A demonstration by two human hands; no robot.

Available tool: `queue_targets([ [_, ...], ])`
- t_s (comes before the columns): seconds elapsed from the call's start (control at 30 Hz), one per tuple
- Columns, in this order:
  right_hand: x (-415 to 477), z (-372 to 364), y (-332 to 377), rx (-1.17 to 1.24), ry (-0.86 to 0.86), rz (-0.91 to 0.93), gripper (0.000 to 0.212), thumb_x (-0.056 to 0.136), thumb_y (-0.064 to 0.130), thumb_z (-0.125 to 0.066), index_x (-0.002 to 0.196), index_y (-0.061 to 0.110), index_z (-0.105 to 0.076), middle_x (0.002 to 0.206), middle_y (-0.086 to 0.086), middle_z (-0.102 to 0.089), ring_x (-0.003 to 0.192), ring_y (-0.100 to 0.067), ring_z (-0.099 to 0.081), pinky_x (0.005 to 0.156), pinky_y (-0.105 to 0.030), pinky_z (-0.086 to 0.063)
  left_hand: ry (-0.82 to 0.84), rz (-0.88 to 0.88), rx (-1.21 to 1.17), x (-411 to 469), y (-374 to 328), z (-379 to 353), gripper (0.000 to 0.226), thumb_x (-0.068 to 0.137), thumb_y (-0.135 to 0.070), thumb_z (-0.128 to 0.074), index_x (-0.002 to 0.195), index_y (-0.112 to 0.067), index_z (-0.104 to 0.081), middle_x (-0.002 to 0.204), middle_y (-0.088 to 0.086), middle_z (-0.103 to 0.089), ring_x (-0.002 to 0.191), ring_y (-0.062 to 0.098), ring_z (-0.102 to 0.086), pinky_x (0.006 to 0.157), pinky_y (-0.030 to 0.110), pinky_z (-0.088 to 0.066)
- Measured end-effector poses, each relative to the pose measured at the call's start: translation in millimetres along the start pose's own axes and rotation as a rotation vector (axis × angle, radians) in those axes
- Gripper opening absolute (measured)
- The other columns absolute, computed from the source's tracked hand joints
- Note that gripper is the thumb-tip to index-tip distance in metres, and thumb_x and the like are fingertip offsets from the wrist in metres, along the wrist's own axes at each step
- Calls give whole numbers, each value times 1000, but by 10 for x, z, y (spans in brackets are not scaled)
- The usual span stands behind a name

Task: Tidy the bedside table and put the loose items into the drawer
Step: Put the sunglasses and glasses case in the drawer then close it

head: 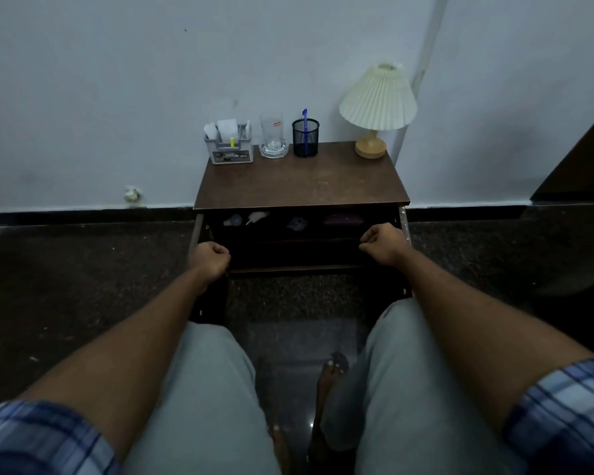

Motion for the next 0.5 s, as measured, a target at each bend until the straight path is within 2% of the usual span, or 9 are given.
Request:
queue_targets([
  [0.07, -95, 59, -121, -12, 14, -9, 4, 87, 19, -74, 84, 17, -74, 97, -9, -76, 95, -24, -70, 89, -35, -56, -68, -40, 73, -62, 144, 205, 15, 91, -16, -66, 102, -13, -75, 107, 12, -75, 104, 31, -68, 91, 38, -53],
  [0.17, -246, 77, -322, -24, 81, -30, 9, 90, 14, -69, 82, 14, -74, 97, -11, -76, 77, -17, -66, 78, -34, -56, -144, -84, 112, -168, 377, 379, 26, 90, -11, -67, 114, -5, -71, 120, 20, -67, 109, 35, -66, 94, 41, -52],
  [0.23, -328, 104, -440, -7, 115, -57, 12, 91, 11, -70, 79, 14, -70, 95, -14, -74, 70, -20, -64, 78, -40, -58, -173, -54, 123, -218, 554, 438, 36, 90, -12, -66, 124, -2, -65, 130, 23, -59, 115, 40, -62, 101, 45, -51],
  [0.3, -377, 172, -537, -22, 106, -90, 10, 91, 12, -71, 82, 6, -71, 95, -19, -72, 74, -28, -67, 81, -44, -58, -200, 27, 137, -247, 741, 493, 41, 93, -15, -62, 132, -1, -61, 136, 25, -55, 122, 43, -57, 105, 47, -48],
  [0.4, -406, 270, -682, -44, 49, -156, 14, 91, 14, -66, 90, 1, -70, 100, -21, -71, 91, -35, -68, 79, -39, -54, -149, 164, 67, -232, 1020, 454, 33, 99, -13, -51, 119, 8, -68, 127, 29, -64, 115, 42, -62, 96, 43, -47],
  [0.5, -409, 226, -885, -46, 28, -249, 23, 95, 16, -59, 96, -5, -68, 97, -26, -70, 85, -34, -70, 70, -32, -52, -70, 187, -12, -258, 1136, 378, 29, 99, -8, -49, 103, 9, -72, 113, 29, -69, 99, 36, -65, 82, 38, -45],
])
Point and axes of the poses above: each hand's wrist, its own x-axis towards the middle knuckle, its own z-axis out of the back of the hand, y = z × x, the point moved 9 cm from there along x, towards the middle knuckle
